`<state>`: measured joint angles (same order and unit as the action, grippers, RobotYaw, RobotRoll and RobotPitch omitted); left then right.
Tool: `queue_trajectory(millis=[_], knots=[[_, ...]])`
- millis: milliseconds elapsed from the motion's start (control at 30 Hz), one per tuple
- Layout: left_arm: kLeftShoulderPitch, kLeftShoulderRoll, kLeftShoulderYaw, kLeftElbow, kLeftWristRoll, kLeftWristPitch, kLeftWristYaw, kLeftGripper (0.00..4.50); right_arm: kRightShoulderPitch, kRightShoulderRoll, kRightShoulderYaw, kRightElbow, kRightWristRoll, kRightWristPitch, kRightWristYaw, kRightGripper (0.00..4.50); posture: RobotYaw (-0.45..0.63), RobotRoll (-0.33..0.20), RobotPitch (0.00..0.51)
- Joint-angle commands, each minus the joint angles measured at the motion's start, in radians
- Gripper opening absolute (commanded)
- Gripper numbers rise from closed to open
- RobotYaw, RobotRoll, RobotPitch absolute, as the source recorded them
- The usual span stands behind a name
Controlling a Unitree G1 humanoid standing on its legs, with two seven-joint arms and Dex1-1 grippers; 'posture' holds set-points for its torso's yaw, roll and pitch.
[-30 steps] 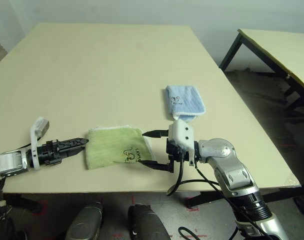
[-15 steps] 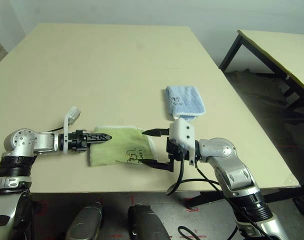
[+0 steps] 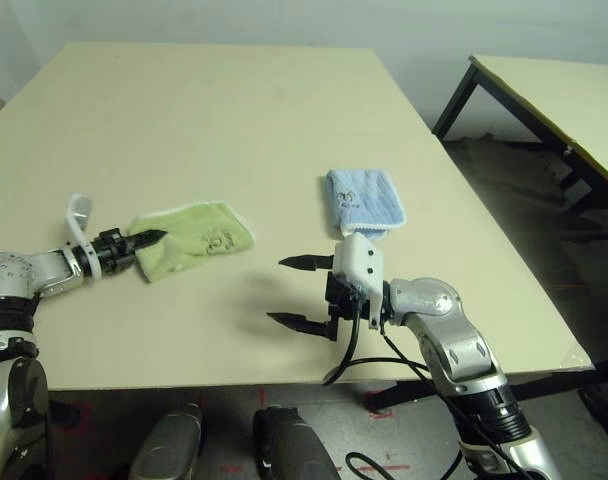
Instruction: Fold the towel and set it aside.
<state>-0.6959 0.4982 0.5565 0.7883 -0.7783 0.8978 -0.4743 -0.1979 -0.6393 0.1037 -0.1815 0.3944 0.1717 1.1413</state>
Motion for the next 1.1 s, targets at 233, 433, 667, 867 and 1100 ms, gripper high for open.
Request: queue_trajectory(millis=[233,433,667,867,1100], knots=[[-0.034,0.105,0.187,0.27,0.014,-0.392,0.065,0.03,0.011,0.004,0.003,-0.016,0.004,0.026,-0.018,4.5,0.11,0.0,0.141],[-0.055,0.153,0.244,0.369,0.008,-0.576,0.087,0.03,0.014,0.023,-0.019,-0.014,0.024,0.066,-0.058,4.5,0.11,0.0,0.136],[-0.053,0.148,0.288,0.402,-0.005,-0.661,0.105,0.03,0.034,0.025,-0.029,-0.042,0.038,0.097,-0.091,4.5,0.11,0.0,0.135],[-0.075,0.128,0.284,0.405,0.002,-0.656,0.108,0.03,0.044,0.029,-0.019,-0.072,0.041,0.116,-0.106,4.5,0.11,0.0,0.133],[-0.104,0.126,0.269,0.416,0.019,-0.636,0.12,0.03,0.062,0.016,-0.024,-0.089,0.045,0.122,-0.097,4.5,0.1,0.0,0.136]])
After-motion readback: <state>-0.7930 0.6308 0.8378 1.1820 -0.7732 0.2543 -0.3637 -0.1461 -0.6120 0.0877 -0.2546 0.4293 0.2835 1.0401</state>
